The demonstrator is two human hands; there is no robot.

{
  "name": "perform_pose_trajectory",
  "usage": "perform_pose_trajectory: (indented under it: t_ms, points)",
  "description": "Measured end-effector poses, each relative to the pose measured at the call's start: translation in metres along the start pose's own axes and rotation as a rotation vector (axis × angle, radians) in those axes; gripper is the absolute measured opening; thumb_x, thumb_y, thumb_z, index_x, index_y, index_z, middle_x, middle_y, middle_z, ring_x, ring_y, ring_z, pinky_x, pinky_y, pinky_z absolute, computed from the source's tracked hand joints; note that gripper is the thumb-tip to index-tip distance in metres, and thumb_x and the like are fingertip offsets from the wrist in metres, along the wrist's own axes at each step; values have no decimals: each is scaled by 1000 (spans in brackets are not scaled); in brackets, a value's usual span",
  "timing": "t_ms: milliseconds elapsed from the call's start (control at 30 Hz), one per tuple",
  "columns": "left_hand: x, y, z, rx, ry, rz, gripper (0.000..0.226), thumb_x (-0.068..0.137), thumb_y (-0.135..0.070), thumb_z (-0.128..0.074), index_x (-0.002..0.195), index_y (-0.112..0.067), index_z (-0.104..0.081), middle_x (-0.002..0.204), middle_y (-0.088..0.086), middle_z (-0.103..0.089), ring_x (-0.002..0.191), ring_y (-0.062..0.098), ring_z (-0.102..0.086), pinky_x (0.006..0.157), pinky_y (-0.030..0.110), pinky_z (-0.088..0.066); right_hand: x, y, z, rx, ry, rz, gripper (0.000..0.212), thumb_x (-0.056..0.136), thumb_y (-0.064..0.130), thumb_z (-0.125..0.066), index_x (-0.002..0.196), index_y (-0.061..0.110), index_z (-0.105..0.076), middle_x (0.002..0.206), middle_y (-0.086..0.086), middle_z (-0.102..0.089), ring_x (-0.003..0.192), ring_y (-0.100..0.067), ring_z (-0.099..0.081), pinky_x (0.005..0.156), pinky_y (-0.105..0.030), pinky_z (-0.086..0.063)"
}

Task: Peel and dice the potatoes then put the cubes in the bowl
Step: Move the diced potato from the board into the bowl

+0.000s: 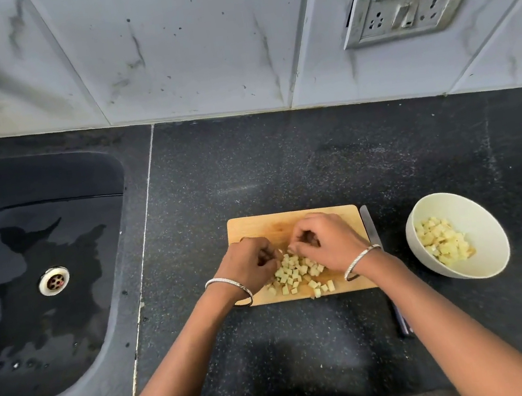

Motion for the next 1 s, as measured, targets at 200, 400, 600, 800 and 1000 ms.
perform_pose_trajectory:
  t_ms: [200, 400, 600, 800, 1000]
  points:
    - [-1, 3, 8, -231, -61, 12, 19, 80, -21, -77, 94, -23, -66, 79, 1, -70, 65, 13, -67, 68, 41, -59, -21, -46, 40, 114, -166, -187, 15, 87, 37, -70, 90, 23, -70, 91, 10, -68, 86, -6, -63, 72, -20, -47]
    - [1, 5, 20, 348, 124, 45, 109, 44, -53, -92, 134, -23, -38, 121, -3, -46, 108, 19, -52, 96, 35, -47, -30, -62, 35, 30, 47, -316, 80, 55, 76, -74, 114, 26, -55, 110, 9, -53, 98, -7, -55, 85, -28, -50]
    - [8, -6, 5, 491, 149, -29, 106, 52, -40, -92, 137, -16, -33, 132, 2, -39, 114, 21, -49, 95, 31, -44, -19, -42, 18, -140, 226, -277, 120, 33, 75, -84, 131, 26, -35, 128, 3, -41, 118, -17, -44, 105, -38, -41]
    - [23, -10, -6, 404, 99, -39, 76, 56, -31, -92, 118, -18, -51, 116, 3, -54, 101, 20, -51, 87, 30, -44, -9, -17, -4, -194, 224, -176, 109, 38, 61, -92, 123, 24, -34, 122, 1, -42, 115, -20, -44, 100, -37, -44]
    - [23, -3, -1, 227, 79, -37, 70, 52, -34, -94, 110, -25, -56, 97, -6, -55, 85, 12, -51, 64, 14, -36, -19, -16, 10, 22, 150, -121, 84, 54, 56, -89, 119, 27, -43, 107, 14, -42, 91, -3, -48, 78, -22, -42]
Point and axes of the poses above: each hand's wrist, its own x-axis towards the middle knuckle, its own z-axis out of the back of the hand, y = z × x, the point moved 2 cm from there along x, towards the middle knuckle
